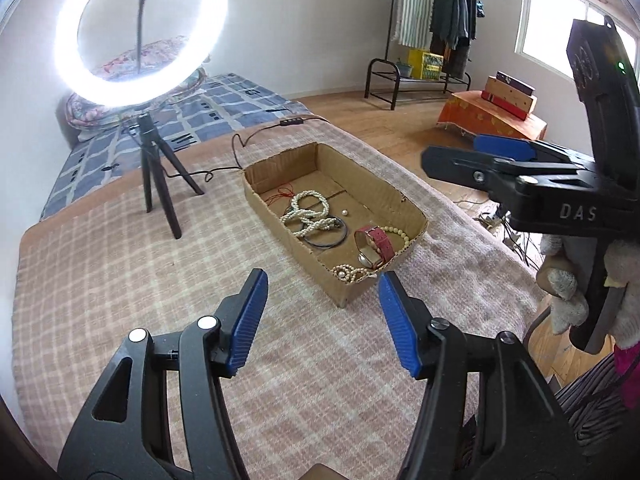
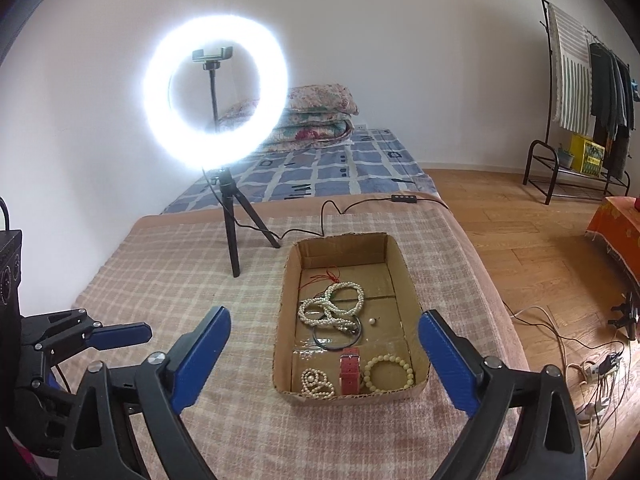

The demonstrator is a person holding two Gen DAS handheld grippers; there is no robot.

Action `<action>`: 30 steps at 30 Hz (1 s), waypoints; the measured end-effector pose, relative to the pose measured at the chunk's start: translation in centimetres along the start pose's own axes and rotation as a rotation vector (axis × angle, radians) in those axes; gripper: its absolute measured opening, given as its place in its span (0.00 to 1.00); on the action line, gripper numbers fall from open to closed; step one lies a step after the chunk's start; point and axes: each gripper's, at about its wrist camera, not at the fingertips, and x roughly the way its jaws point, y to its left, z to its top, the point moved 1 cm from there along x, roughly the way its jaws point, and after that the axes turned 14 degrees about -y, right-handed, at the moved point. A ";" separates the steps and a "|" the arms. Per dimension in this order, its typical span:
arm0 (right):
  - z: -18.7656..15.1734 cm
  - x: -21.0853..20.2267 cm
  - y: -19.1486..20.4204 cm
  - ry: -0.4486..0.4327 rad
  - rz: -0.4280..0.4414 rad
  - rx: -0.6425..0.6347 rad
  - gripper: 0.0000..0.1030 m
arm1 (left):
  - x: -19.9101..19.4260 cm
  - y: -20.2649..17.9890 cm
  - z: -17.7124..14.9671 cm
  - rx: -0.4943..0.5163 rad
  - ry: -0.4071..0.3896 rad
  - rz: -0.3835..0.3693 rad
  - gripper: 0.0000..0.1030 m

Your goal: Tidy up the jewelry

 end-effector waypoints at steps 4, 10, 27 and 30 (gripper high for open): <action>0.1 -1.8 1.2 -0.016 -0.028 -0.018 1.00 | -1.9 0.4 -0.1 -0.011 -0.026 0.022 0.66; -0.1 -3.5 2.1 -0.037 -0.065 -0.036 1.00 | -4.2 0.5 -0.3 -0.005 -0.066 0.052 0.84; 0.4 -5.0 3.0 -0.113 -0.099 -0.026 1.00 | -6.7 2.7 -1.1 -0.036 -0.087 0.166 0.98; 0.3 -5.0 3.5 -0.118 -0.091 -0.034 1.00 | -6.8 2.8 -1.2 -0.030 -0.093 0.182 0.99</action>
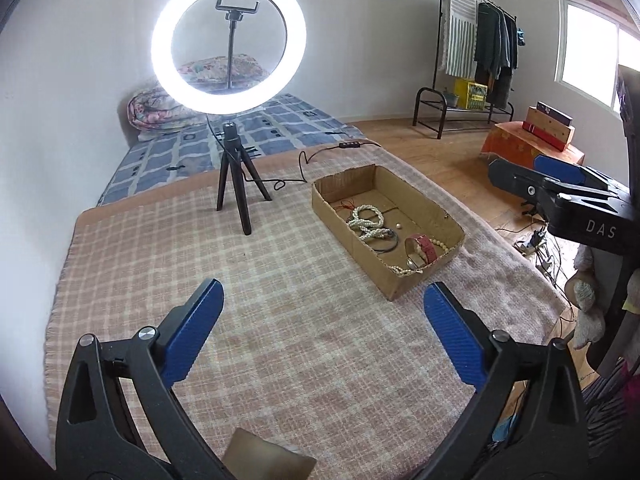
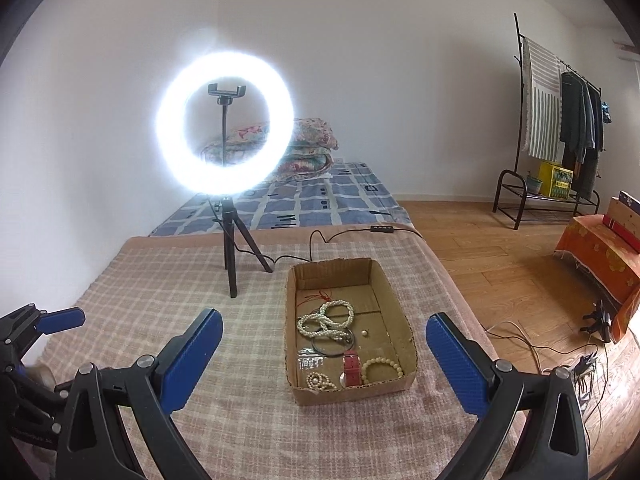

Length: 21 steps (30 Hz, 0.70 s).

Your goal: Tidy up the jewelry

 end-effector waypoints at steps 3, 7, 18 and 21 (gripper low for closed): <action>-0.1 0.0 0.4 0.000 0.002 -0.009 1.00 | 0.3 -0.1 -0.1 0.014 0.024 0.025 0.99; -0.2 0.2 0.3 0.006 0.002 -0.001 1.00 | 0.2 -0.5 -0.2 0.041 0.023 0.041 0.99; -0.3 0.4 0.0 0.007 -0.007 0.007 1.00 | -0.1 -0.8 -0.2 0.046 0.015 0.041 1.00; -0.4 0.4 0.0 0.007 -0.005 0.002 1.00 | -0.1 -0.8 -0.1 0.046 0.012 0.046 1.00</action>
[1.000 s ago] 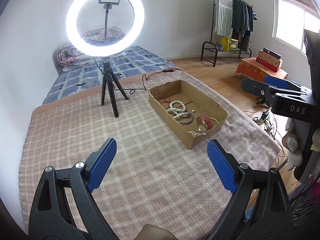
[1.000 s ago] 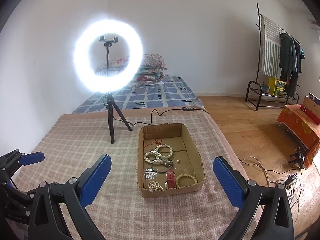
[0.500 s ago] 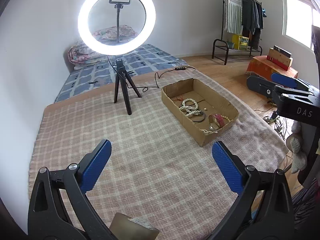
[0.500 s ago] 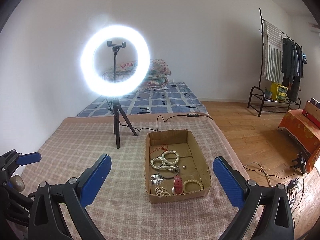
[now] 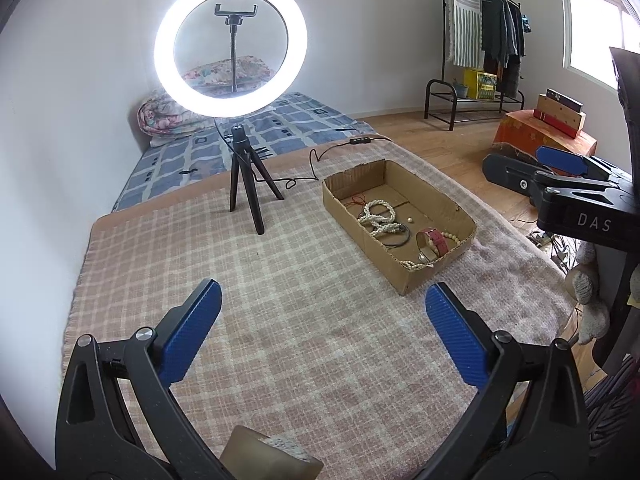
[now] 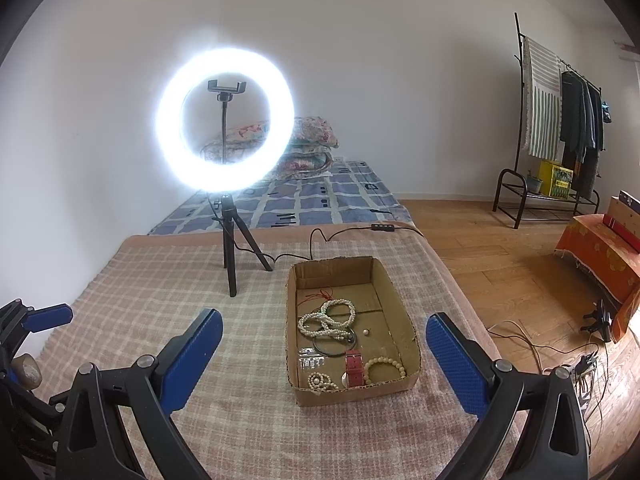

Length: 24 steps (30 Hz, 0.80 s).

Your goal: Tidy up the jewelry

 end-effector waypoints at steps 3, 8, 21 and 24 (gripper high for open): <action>-0.1 0.1 0.0 0.001 0.000 -0.004 1.00 | 0.0 0.0 0.0 -0.002 0.000 0.000 1.00; -0.3 0.2 0.0 0.005 0.001 -0.008 1.00 | 0.0 0.1 0.0 -0.001 0.001 -0.002 1.00; -0.3 0.2 0.0 0.008 0.002 -0.007 1.00 | -0.1 0.1 0.0 -0.002 0.000 -0.003 1.00; -0.4 0.2 0.0 0.008 0.002 -0.006 1.00 | -0.2 0.0 0.1 -0.001 0.001 -0.004 1.00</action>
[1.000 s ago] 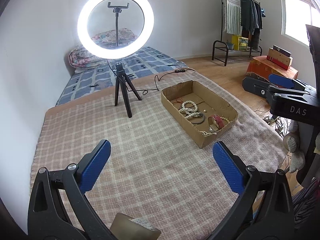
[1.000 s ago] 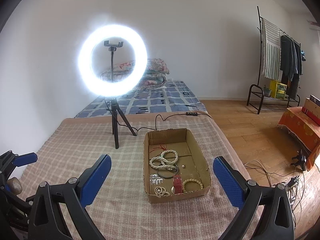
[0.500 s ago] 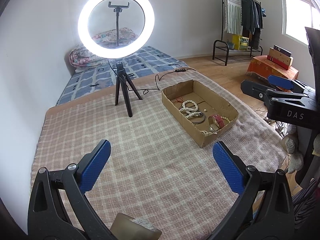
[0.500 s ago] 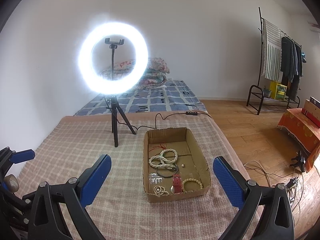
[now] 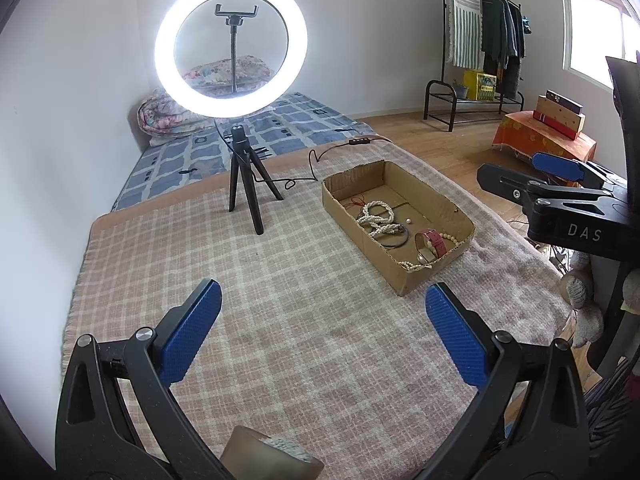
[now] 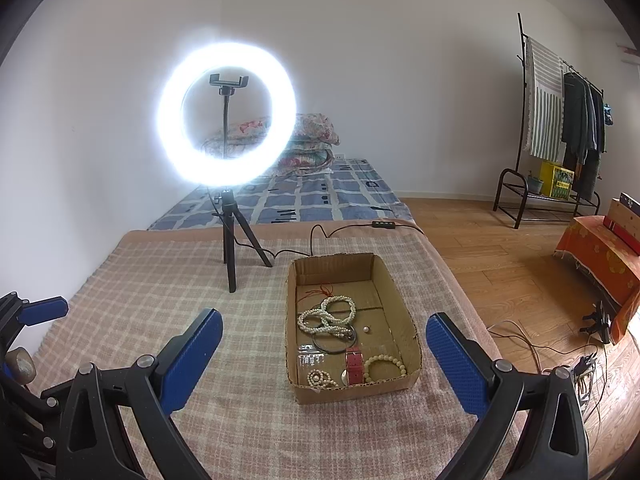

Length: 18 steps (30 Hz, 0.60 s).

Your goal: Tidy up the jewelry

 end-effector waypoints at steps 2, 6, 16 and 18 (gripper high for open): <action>0.0 0.0 0.0 0.000 0.001 0.000 1.00 | 0.0 0.0 0.0 -0.003 -0.001 0.002 1.00; 0.0 0.0 0.0 0.001 0.001 -0.002 1.00 | 0.0 0.0 0.0 -0.005 -0.001 0.002 1.00; -0.5 0.0 0.1 0.004 0.001 -0.016 1.00 | -0.4 -0.5 -0.1 0.022 -0.008 0.037 1.00; -0.6 0.1 0.3 0.006 0.002 -0.023 1.00 | -0.6 -0.7 -0.1 0.039 -0.017 0.062 1.00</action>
